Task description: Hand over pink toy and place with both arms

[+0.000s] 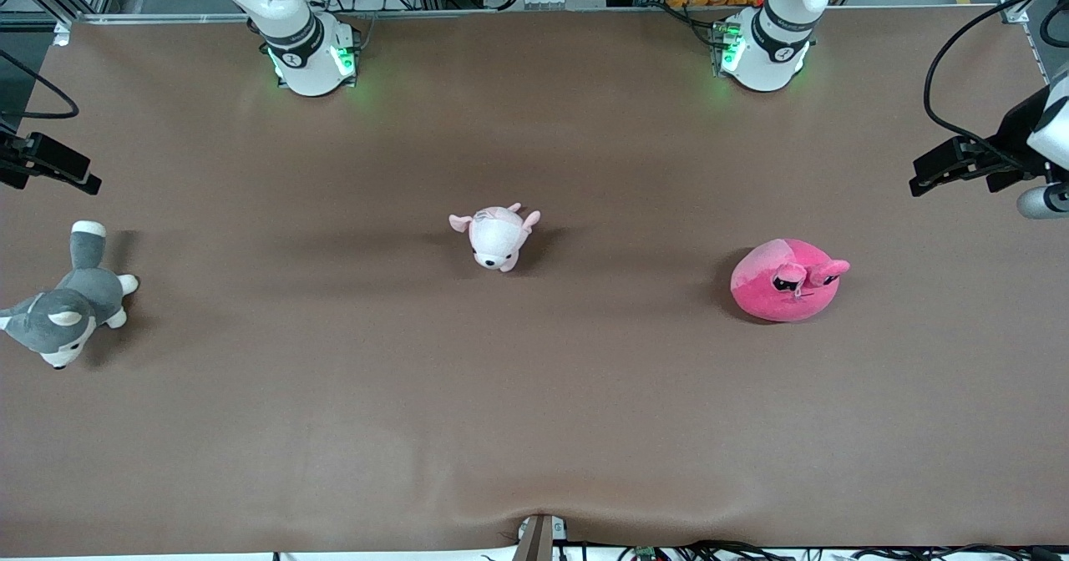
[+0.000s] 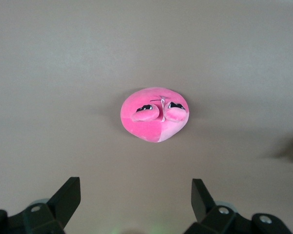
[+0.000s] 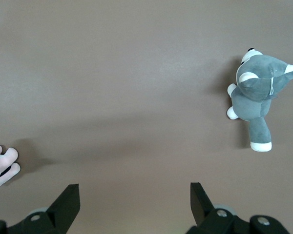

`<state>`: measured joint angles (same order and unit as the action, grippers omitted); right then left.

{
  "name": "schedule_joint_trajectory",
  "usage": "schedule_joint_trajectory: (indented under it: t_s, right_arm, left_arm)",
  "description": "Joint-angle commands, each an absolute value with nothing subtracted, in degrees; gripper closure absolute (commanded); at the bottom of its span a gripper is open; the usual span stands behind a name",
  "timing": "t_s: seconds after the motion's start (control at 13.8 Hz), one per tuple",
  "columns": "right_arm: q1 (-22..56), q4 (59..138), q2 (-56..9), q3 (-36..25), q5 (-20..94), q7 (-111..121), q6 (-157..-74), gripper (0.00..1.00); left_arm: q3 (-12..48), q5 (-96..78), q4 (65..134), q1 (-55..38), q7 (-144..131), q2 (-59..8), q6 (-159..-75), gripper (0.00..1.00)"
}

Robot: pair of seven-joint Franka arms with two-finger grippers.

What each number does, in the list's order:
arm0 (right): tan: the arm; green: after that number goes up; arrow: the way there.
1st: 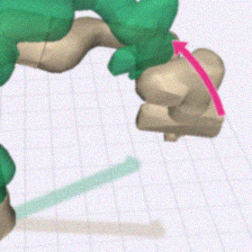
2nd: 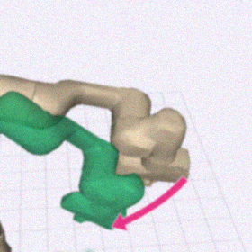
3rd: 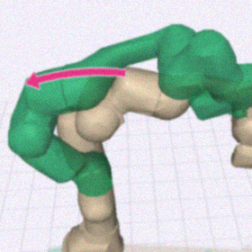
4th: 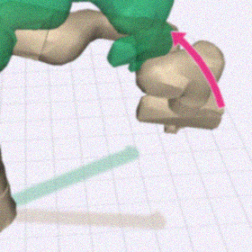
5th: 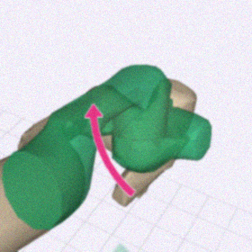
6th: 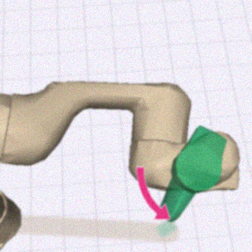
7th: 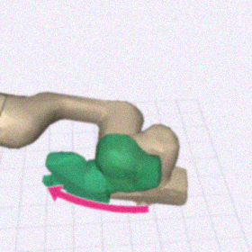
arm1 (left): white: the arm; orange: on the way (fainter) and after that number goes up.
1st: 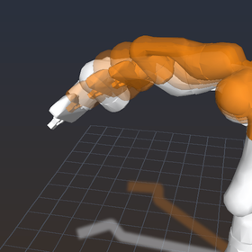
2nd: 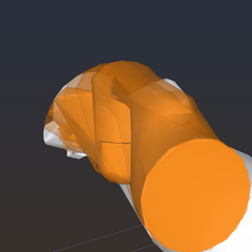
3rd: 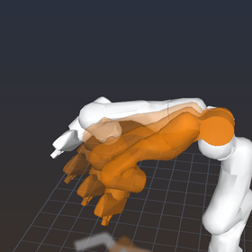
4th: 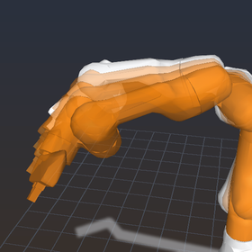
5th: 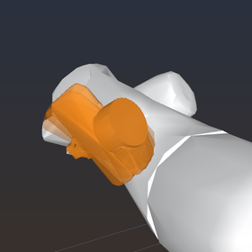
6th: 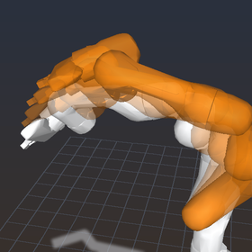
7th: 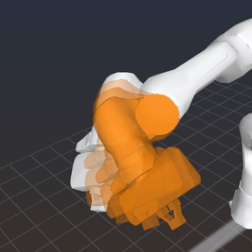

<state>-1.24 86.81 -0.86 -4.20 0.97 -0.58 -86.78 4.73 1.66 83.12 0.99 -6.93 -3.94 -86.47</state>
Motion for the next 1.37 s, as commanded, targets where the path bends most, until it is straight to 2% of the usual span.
schedule_joint_trajectory:
  t_s: [0.0, 1.3]
  right_arm:
    - [-2.5, 85.6, -1.5, -3.2, 0.9, -0.4, -86.3, 0.0]
    - [-2.5, 85.6, -1.5, -3.2, 1.0, -0.6, -86.3, 0.0]
  left_arm:
    - [4.9, 1.7, 82.8, 1.4, -7.8, -4.0, -87.1, 0.0]
    - [5.7, 1.6, 85.6, 1.7, -14.6, -6.4, -88.1, 0.0]
